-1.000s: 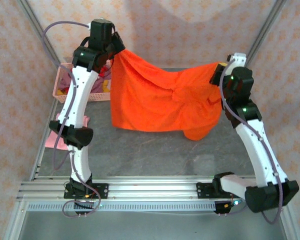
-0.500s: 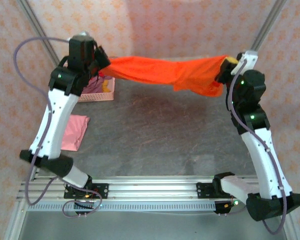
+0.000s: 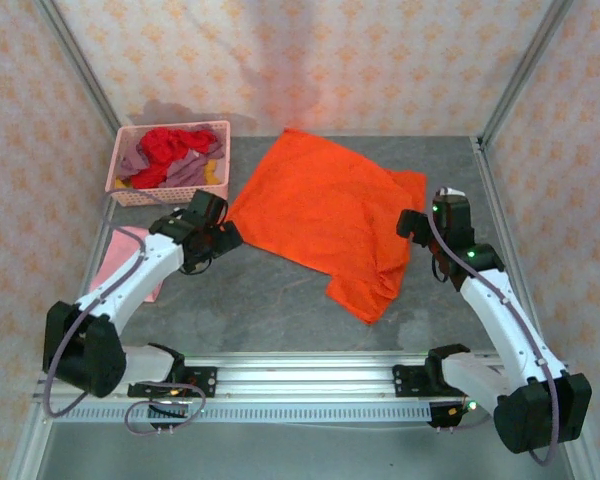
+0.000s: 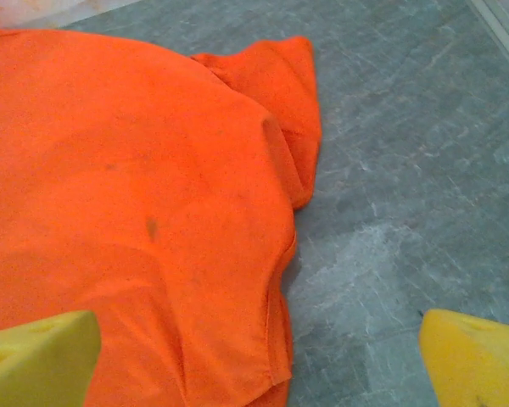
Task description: Fold and stack the t-shirts
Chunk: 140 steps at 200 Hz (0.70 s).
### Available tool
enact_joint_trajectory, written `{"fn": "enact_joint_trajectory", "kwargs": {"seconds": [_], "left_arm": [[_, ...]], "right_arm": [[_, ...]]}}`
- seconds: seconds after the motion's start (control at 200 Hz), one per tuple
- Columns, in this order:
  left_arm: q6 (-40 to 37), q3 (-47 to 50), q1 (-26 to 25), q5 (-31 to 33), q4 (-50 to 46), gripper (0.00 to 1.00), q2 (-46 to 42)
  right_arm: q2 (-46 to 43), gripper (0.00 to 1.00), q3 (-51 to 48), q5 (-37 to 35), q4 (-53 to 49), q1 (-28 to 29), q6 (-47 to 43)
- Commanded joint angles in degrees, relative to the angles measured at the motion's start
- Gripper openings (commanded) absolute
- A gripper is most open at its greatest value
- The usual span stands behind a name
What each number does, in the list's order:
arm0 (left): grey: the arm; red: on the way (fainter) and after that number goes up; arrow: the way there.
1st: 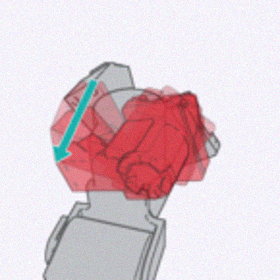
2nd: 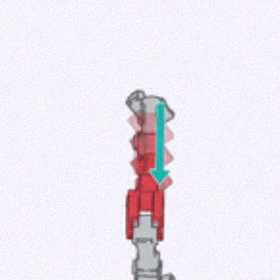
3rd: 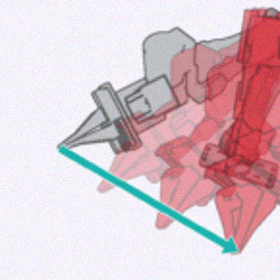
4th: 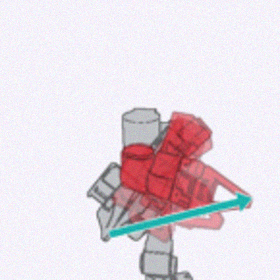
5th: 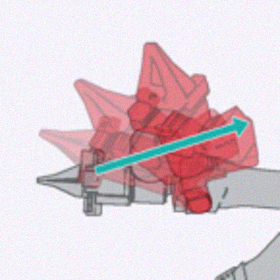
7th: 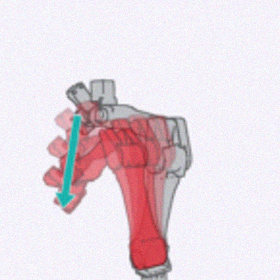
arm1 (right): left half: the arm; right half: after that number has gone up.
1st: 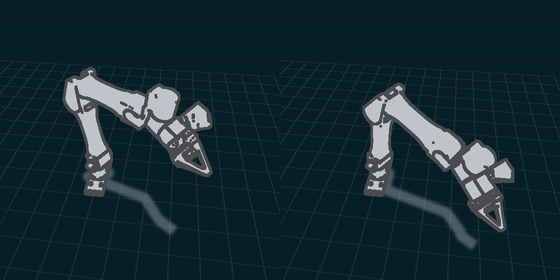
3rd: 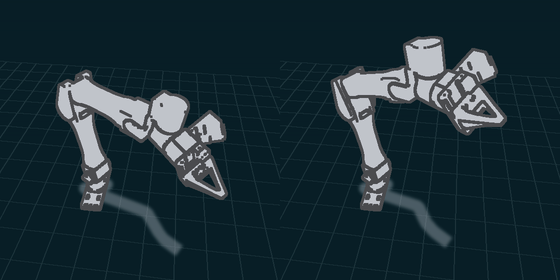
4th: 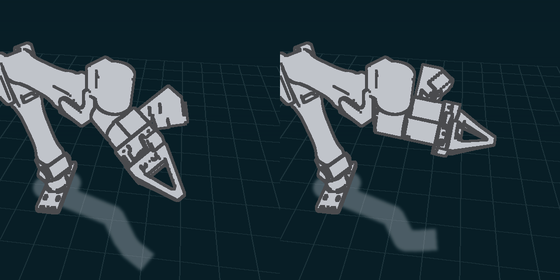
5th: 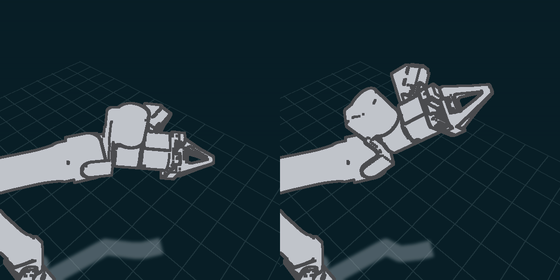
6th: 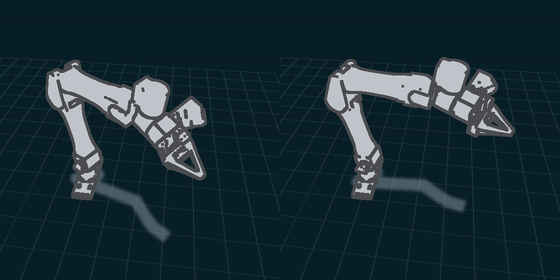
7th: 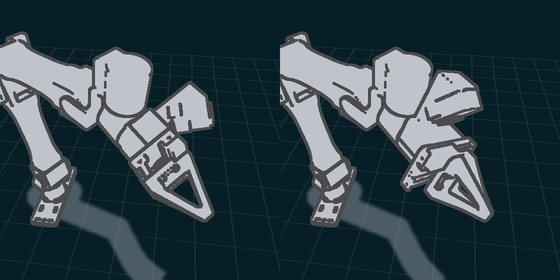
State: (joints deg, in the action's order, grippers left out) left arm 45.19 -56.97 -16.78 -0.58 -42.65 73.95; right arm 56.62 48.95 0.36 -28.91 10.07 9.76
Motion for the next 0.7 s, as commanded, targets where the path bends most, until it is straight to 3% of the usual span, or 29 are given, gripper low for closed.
{"fn": "enact_joint_trajectory", "kwargs": {"seconds": [0.0,0.25,0.43,0.57,0.696], "left_arm": [[0.51,-2.45,0.15,5.86,1.72,1.0,0.35],[1.44,-2.8,1.86,8.19,11.76,1.0,9.44],[1.66,-4.77,3.32,8.46,14.22,1.0,13.92],[1.81,-4.8,3.8,7.48,14.27,1.0,15.55],[2.36,-3.39,4.0,6.99,14.51,1.0,15.48]], "right_arm": [[-0.13,0.96,-1.11,-2.06,-3.12,-0.3,5.81],[1.53,0.9,-8.34,13.0,5.88,1.35,14.12],[10.7,0.84,-7.0,11.09,12.5,8.44,15.39],[23.39,0.67,-3.07,10.54,17.56,9.09,17.95],[32.81,0.59,1.88,9.47,18.66,8.53,18.79]]}}
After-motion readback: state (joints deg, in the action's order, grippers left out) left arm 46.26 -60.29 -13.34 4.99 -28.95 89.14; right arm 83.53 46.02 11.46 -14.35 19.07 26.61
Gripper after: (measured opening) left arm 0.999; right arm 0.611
